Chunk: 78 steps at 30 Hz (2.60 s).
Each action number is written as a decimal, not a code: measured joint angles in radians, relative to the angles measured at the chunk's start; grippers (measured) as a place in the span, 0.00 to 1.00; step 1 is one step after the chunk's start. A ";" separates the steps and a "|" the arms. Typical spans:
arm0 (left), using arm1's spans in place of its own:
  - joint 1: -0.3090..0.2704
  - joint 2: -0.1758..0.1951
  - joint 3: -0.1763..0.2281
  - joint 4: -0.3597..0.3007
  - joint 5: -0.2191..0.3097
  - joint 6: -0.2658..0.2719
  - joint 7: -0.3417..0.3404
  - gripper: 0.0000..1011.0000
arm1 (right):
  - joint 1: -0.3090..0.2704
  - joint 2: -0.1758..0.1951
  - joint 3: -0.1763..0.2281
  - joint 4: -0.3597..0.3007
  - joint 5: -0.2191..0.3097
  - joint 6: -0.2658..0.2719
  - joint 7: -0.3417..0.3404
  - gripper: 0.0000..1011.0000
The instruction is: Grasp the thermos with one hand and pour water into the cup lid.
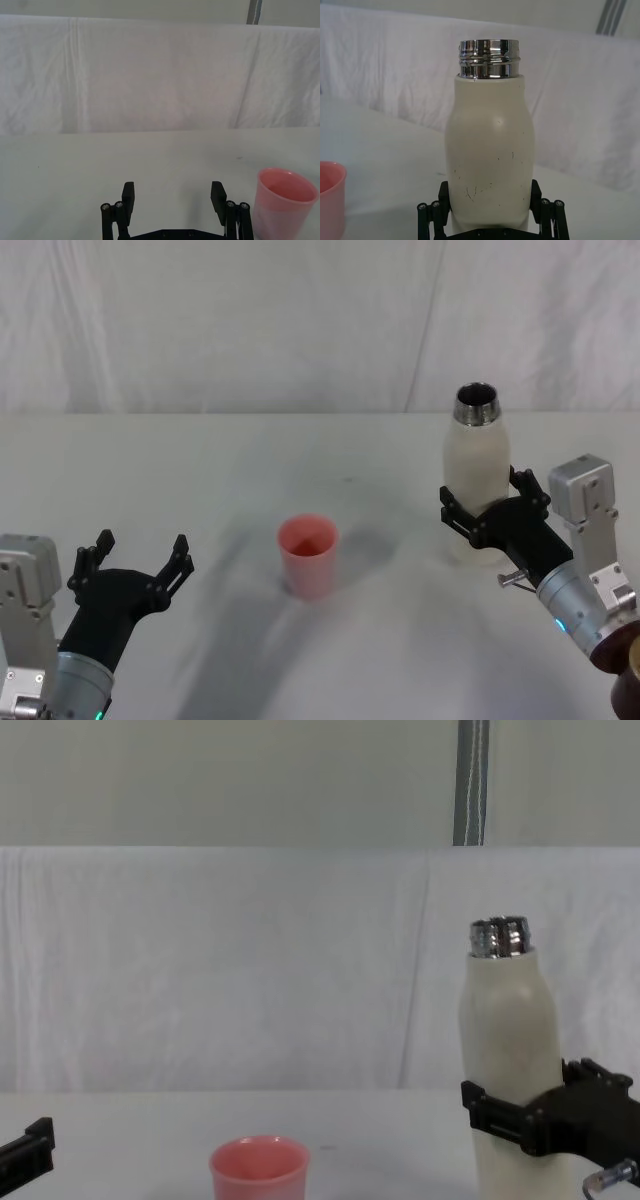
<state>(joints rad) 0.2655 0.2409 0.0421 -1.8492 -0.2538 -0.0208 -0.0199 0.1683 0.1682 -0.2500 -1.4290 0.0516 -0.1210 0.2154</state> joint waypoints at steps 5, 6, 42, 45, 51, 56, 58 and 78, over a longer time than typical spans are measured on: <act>0.000 0.000 0.000 0.000 0.000 0.000 0.000 0.99 | 0.003 0.024 -0.012 -0.038 -0.038 0.013 0.001 0.94; 0.000 0.000 0.000 0.000 0.000 0.000 0.000 0.99 | 0.004 0.029 -0.014 -0.050 -0.045 0.014 0.003 0.94; 0.000 0.000 0.000 0.000 0.000 0.000 0.000 0.99 | 0.086 0.144 -0.177 -0.135 -0.454 0.100 -0.011 0.94; 0.000 0.000 0.000 0.000 0.000 0.000 0.000 0.99 | 0.094 0.149 -0.204 -0.130 -0.504 0.109 -0.012 0.94; 0.000 0.000 0.000 0.000 0.000 0.000 0.000 0.99 | 0.114 0.161 -0.247 -0.117 -0.591 0.120 -0.012 0.94; 0.000 0.000 0.000 0.000 0.000 0.000 0.000 0.99 | 0.126 0.166 -0.266 -0.110 -0.635 0.125 -0.009 0.94; 0.000 0.000 0.000 0.000 0.000 0.000 0.000 0.99 | 0.131 0.168 -0.274 -0.108 -0.652 0.126 -0.007 0.94; 0.000 0.000 0.000 0.000 0.000 0.000 0.000 0.99 | 0.177 0.169 -0.330 -0.074 -0.805 0.185 -0.012 0.94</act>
<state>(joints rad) 0.2655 0.2410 0.0421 -1.8492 -0.2538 -0.0207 -0.0199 0.3455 0.3374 -0.5800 -1.5033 -0.7538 0.0641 0.2030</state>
